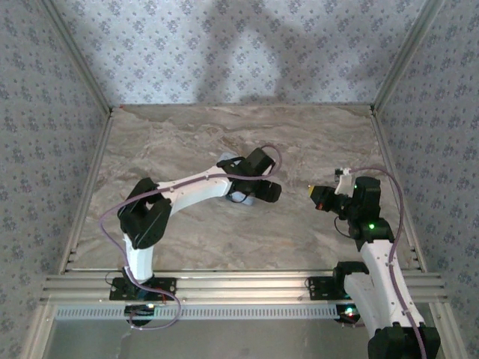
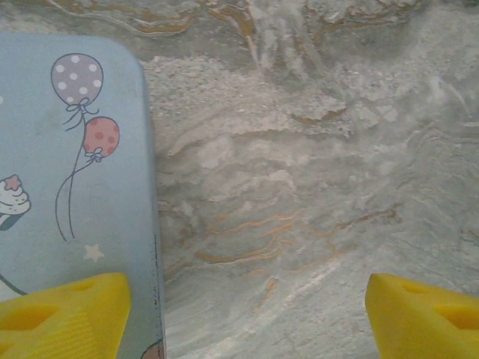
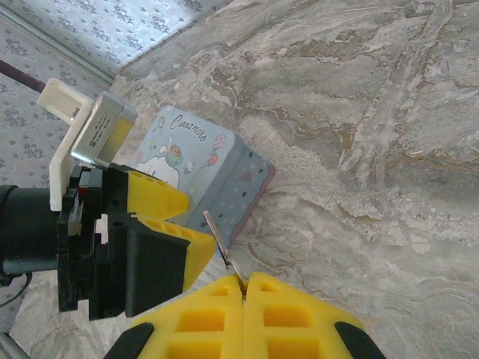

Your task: Unlock a padlock with a key

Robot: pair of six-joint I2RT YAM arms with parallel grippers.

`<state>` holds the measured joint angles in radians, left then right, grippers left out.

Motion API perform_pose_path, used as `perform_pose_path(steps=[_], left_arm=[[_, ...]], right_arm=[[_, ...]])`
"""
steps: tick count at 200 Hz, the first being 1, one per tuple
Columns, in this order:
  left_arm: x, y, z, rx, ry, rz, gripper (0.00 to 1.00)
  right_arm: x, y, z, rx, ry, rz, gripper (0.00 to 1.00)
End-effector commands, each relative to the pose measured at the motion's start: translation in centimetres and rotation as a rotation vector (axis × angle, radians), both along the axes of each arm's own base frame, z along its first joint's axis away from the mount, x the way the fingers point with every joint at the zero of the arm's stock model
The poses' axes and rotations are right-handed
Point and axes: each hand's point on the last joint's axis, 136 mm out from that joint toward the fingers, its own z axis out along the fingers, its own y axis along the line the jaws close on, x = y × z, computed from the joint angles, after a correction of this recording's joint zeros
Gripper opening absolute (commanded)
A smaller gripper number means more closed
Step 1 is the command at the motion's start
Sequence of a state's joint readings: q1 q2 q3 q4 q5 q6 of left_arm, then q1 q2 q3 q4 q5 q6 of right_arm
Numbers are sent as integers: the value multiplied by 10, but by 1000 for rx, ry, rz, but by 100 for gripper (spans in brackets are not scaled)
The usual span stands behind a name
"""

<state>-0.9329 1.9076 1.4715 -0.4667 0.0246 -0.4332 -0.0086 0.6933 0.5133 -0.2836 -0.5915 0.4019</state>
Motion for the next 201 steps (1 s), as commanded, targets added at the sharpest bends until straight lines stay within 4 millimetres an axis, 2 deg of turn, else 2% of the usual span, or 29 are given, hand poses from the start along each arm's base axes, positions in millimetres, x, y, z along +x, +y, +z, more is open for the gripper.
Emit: perform_pose_path(steps=[1,29,62,86,106,131,157,176,201], left_arm=[[-21,-10,-18,-4,108,-35,82],[-17,-17,-1,-44,79,-49,83],[-5,-18,33,-133,45,-48,84],[10,2,59,-160,-22,-8,85],[22,35,69,-156,-87,62,86],[23,76,70,-168,-128,136,87],[12,103,59,-183,-142,152,88],[5,116,47,-244,-115,148,88],[-4,119,36,-353,-103,101,88]], right_arm=[[0,0,13,-6,-32,10,0],[1,-1,12,-4,-31,9,0],[0,1,12,3,-27,14,0],[0,1,11,5,-26,17,0],[-1,1,10,0,-26,21,0],[0,5,9,15,-34,34,0],[2,14,10,57,-41,58,0],[5,26,11,79,-41,97,0],[11,50,10,90,-38,160,0]])
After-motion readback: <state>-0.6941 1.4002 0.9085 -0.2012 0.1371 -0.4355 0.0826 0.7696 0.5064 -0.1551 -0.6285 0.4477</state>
